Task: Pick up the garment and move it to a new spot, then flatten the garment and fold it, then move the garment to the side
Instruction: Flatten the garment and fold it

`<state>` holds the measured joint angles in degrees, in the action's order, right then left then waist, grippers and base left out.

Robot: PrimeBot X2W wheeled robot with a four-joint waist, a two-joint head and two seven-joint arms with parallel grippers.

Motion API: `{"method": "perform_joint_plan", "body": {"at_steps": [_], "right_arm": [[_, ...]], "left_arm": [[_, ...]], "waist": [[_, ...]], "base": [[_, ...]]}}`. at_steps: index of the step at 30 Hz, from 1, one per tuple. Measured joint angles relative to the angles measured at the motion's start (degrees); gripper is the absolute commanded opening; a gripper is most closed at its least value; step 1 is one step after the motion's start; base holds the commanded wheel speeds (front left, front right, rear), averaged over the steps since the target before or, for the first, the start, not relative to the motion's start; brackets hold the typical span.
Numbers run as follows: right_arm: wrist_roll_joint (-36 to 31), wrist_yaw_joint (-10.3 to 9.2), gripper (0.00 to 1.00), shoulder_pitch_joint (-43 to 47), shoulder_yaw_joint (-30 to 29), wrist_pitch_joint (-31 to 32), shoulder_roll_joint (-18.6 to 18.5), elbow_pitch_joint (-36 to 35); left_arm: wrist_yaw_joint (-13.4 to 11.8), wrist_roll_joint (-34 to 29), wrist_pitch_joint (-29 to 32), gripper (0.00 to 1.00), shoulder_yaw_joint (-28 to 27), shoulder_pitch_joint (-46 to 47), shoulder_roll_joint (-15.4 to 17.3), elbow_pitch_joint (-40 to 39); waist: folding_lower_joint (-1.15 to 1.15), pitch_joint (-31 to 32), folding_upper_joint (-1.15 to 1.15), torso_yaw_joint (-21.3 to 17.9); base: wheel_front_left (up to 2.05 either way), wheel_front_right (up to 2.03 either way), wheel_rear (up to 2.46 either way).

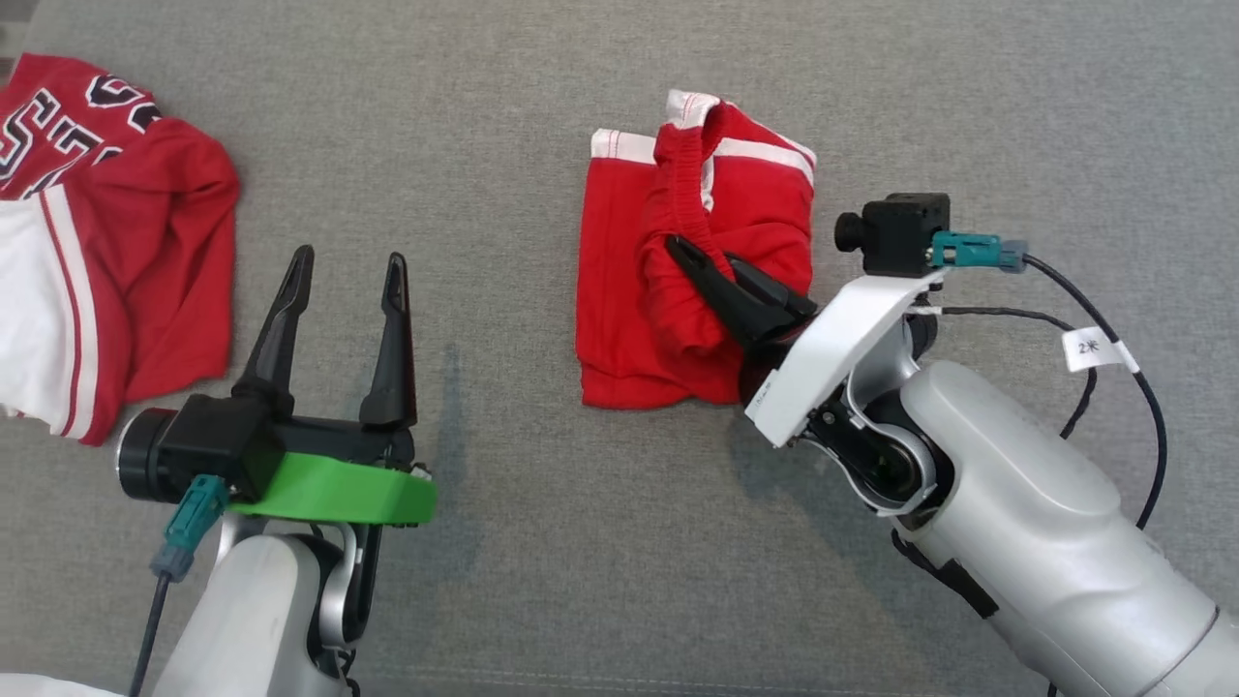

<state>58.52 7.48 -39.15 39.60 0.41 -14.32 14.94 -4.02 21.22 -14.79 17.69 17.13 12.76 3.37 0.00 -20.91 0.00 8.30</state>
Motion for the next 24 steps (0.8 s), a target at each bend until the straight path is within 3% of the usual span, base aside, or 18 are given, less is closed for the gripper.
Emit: {"method": "perform_joint_plan", "body": {"at_steps": [5,6,7,17,21,24], "right_arm": [[-0.82,0.0,0.03,-2.77,3.0,-2.66,0.9,7.53],[-0.69,0.0,0.41,-3.15,3.44,-3.2,1.04,8.6],[-0.67,0.0,1.0,-3.54,4.0,-3.83,1.15,9.27],[-4.53,0.0,1.0,-4.95,7.0,-13.78,-0.86,8.53],[-11.14,0.0,1.0,-2.89,0.77,-15.23,-2.36,6.48],[-19.02,0.0,1.0,1.0,-8.89,-15.46,-2.36,1.92]], "left_arm": [[0.57,-0.12,-0.16,1.0,0.36,0.83,-1.35,0.9],[0.66,-0.19,-0.16,1.0,0.36,0.97,-1.53,1.0],[0.82,-0.22,-0.16,1.0,0.24,1.09,-1.69,0.99],[1.34,-1.45,-0.18,1.0,-1.89,1.01,-2.07,1.1],[1.24,-2.19,-0.18,1.0,-2.79,0.48,-1.67,0.99],[0.97,-2.2,-0.19,1.0,-3.41,-0.02,-1.2,0.81]], "waist": [[0.0,-1.05,0.0,2.48],[0.0,-1.3,0.0,2.84],[0.0,-1.57,0.0,3.13],[0.01,-2.04,0.0,1.81],[0.01,-1.4,0.0,0.12],[0.01,-0.85,0.0,-1.32]], "base": [[0.0,0.0,0.0],[0.0,0.0,0.0],[0.0,0.0,0.0],[0.0,0.0,0.0],[0.0,0.0,0.0],[0.0,0.0,0.0]]}}
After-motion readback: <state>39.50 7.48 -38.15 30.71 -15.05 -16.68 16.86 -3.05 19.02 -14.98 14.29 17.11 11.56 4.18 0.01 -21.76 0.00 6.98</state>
